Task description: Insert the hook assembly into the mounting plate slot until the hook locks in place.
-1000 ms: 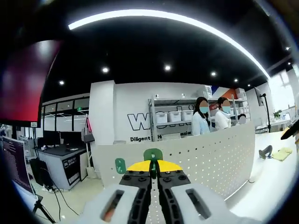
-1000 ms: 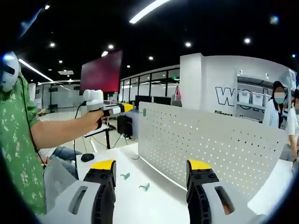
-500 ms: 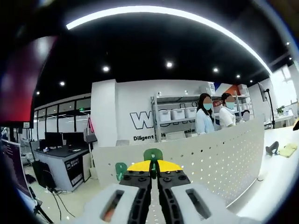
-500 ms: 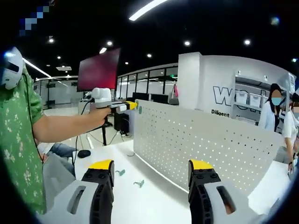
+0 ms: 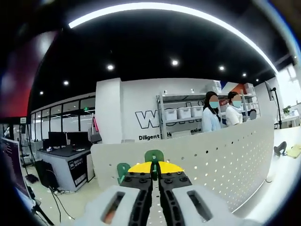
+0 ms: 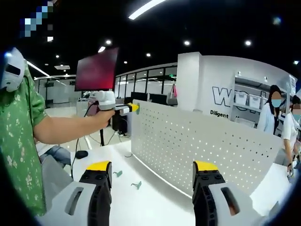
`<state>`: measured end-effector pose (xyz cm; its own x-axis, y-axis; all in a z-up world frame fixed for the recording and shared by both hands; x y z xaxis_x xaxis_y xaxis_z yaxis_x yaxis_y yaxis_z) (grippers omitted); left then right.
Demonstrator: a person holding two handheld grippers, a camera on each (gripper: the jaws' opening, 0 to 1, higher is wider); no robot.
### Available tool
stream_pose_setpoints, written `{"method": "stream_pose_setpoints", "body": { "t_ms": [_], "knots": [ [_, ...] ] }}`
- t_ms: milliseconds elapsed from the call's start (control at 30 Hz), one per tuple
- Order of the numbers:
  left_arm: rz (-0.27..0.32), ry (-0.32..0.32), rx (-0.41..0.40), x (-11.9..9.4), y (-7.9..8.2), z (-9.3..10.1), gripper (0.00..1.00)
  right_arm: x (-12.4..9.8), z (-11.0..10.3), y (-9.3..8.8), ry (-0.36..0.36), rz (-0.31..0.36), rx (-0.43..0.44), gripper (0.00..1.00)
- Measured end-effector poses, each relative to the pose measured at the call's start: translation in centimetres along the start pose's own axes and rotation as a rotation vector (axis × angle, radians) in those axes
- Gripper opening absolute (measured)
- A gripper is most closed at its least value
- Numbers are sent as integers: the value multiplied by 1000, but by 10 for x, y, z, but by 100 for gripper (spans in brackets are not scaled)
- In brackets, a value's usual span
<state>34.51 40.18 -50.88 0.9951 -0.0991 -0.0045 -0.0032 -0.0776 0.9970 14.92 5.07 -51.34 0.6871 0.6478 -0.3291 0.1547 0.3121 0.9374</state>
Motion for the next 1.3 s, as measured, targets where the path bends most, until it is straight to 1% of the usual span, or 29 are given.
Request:
{"method": "stream_pose_setpoints", "body": {
  "t_ms": [267,367,500,700,833,900,1100,1233,1300],
  "knots": [
    [-6,5,-12,9,-4,0,3,1,0,4,5,9,-2,75],
    [-12,5,-11,12,-6,1,3,0,2,6,-10,21,1,81],
    [-14,7,-9,14,-6,0,3,-2,2,7,-9,17,-9,82],
    [-21,9,-8,18,-8,1,3,-5,2,9,-11,38,-2,86],
    [-27,14,-6,20,-10,1,3,-6,3,9,-7,33,1,88],
    [-30,14,-5,20,-11,1,3,-7,3,9,-5,34,3,90],
    [-33,16,-8,23,-12,1,3,-5,0,10,4,26,-5,91],
    [-34,18,-10,24,-13,1,3,-5,-1,11,10,31,-10,94],
    [-33,19,-12,25,-14,1,3,-5,-2,11,14,29,-11,94]
  ]
}}
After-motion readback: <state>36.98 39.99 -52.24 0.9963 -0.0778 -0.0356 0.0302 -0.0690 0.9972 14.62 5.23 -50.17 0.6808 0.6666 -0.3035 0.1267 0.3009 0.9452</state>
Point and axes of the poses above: the point that each gripper's makers call its tool centre point, and the gripper's own axes: x roughly forward along the fingers, z roughly to its right, y roughly out of its top, the point moved 5 cm from there along -x, roughly backward along the fingers, and after that the axes turned 8 degrees about -z, right-handed, at the moved point
